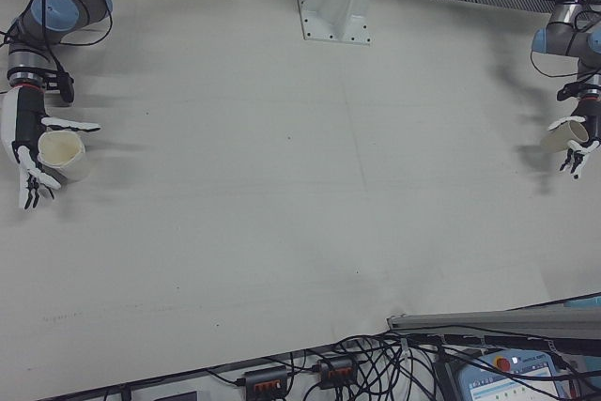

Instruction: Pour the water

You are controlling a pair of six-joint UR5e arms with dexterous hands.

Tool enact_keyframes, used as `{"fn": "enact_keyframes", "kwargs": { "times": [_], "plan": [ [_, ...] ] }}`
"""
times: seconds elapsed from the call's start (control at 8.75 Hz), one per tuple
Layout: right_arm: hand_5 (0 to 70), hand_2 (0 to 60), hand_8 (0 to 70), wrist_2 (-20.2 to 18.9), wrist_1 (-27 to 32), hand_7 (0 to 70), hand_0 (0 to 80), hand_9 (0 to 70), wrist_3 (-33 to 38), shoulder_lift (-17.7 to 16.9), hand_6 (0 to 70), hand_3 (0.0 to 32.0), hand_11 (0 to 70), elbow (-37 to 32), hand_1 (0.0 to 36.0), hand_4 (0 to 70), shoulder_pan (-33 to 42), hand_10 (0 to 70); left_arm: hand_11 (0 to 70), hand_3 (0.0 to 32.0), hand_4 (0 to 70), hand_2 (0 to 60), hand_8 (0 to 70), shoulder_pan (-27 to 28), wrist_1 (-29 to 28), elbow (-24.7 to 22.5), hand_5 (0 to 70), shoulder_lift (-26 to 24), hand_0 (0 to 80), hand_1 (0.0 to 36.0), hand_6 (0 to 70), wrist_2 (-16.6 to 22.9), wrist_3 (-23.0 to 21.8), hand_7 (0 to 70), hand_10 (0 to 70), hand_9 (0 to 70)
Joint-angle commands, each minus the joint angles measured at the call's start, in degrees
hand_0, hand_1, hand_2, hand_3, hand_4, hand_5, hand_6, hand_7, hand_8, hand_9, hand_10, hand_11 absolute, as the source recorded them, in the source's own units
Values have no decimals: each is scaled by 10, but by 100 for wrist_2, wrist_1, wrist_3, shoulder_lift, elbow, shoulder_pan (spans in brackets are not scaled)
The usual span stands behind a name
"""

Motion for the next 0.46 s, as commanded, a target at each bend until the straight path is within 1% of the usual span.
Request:
{"fn": "enact_keyframes", "kwargs": {
  "times": [0.0, 0.11, 0.23, 0.34],
  "plan": [
    [176, 1, 64, 82, 7, 42, 607, 39, 14, 0, 18, 0, 167, -36, 231, 117, -10, 99, 167, 0, 635, 422, 63, 0, -4, -5, 593, -2, 800, 360, 151, 7, 0, 125, 89, 21],
    [258, 12, 63, 82, -1, 44, 580, 40, 14, 0, 20, 0, 155, -36, 213, 129, -10, 92, 167, 0, 633, 428, 63, 0, -4, -5, 593, 7, 800, 360, 151, 7, 0, 125, 89, 20],
    [456, 20, 57, 82, 7, 29, 572, 33, 14, 0, 3, 0, 148, -36, 205, 170, -10, 89, 165, 0, 635, 422, 63, 0, -4, -5, 588, 7, 800, 360, 151, 7, 0, 123, 87, 20],
    [528, 38, 56, 82, 7, 20, 570, 34, 14, 0, 0, 0, 154, -44, 206, 213, -10, 94, 165, 0, 633, 422, 62, 0, -4, -13, 592, 7, 800, 360, 151, 7, 0, 123, 87, 19]
  ]
}}
